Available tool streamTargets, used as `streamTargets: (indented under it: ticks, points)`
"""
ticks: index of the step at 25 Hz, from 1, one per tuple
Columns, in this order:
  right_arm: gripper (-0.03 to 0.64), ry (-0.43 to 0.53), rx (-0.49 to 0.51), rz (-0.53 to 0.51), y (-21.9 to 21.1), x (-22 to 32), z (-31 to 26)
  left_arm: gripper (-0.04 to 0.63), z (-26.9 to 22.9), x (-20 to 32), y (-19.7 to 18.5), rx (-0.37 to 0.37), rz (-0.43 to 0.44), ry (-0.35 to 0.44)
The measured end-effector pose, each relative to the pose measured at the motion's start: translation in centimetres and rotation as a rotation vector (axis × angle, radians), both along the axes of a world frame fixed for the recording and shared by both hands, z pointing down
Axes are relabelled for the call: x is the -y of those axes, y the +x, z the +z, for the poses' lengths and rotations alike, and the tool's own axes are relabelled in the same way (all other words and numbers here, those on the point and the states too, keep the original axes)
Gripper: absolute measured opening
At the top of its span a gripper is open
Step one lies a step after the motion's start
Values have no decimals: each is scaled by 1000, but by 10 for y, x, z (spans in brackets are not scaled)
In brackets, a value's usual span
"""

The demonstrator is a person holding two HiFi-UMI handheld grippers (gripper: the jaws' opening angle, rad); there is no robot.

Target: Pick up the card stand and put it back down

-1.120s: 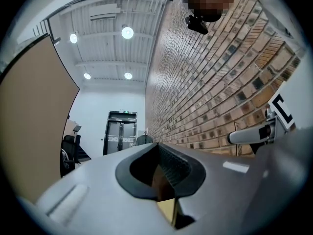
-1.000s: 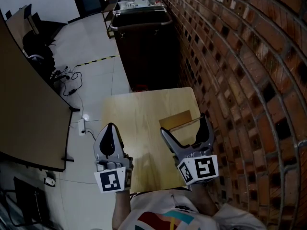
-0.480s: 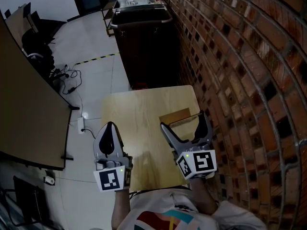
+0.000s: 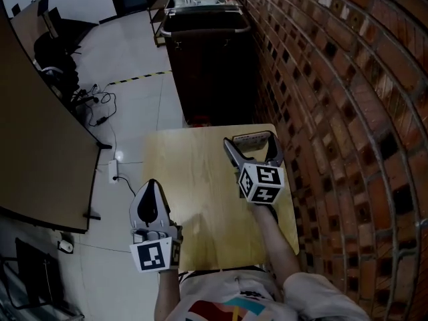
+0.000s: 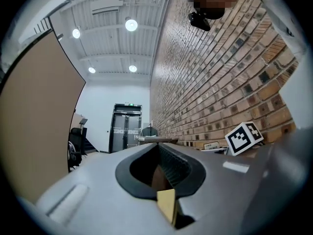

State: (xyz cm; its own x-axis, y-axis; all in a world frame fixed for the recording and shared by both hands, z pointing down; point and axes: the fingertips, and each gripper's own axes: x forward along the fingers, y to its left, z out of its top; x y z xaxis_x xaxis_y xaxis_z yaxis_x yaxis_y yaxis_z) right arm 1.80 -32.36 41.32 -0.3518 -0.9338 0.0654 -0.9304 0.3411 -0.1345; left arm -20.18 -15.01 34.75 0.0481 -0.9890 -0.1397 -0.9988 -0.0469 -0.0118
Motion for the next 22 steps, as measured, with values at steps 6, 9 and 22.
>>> streamTargets:
  ticks: [6,9,22]
  points:
    - [574,-122,-61,39,-9,53,56,0,13,14,-10,-5,-29,-34]
    - [574,-172,-92,35,-16,73,82,0,19,23,-12,-5,-34,-50]
    - [574,-371,-145,51,-23,125,173,0,38,48,-27,2,-55,-114]
